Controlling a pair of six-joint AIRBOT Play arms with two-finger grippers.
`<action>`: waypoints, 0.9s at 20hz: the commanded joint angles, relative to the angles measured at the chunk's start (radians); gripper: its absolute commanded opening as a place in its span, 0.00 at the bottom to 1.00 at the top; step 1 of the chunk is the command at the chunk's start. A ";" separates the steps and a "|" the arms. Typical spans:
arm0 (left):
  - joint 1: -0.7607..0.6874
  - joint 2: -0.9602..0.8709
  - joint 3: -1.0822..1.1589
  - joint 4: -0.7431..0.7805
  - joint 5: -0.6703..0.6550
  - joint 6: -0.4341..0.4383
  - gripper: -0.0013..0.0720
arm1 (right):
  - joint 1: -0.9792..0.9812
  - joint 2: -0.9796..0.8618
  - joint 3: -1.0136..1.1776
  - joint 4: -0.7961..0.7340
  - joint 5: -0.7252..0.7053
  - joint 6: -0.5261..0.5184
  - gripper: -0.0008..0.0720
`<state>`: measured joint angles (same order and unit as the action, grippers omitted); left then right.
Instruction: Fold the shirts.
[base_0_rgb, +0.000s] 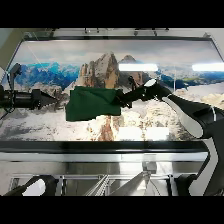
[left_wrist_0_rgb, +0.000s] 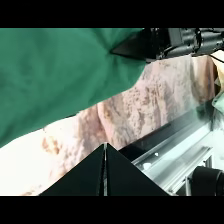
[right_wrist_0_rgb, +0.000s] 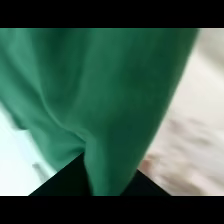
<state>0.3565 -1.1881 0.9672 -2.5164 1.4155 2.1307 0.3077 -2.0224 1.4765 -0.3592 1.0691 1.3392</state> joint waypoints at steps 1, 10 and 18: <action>0.001 0.001 0.000 0.001 0.017 0.000 0.04 | -0.023 0.047 0.002 0.124 0.011 -0.078 0.04; 0.001 0.001 0.000 0.001 0.035 0.000 0.04 | -0.737 0.695 0.002 -0.405 0.121 0.177 0.04; -0.088 0.001 0.000 0.003 0.024 0.000 0.04 | -1.342 0.846 -0.282 -1.143 0.379 0.359 0.04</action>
<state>0.3061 -1.1881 0.9672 -2.5153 1.4433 2.1307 -0.8604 -1.2064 1.3418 -1.2766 1.3930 1.6520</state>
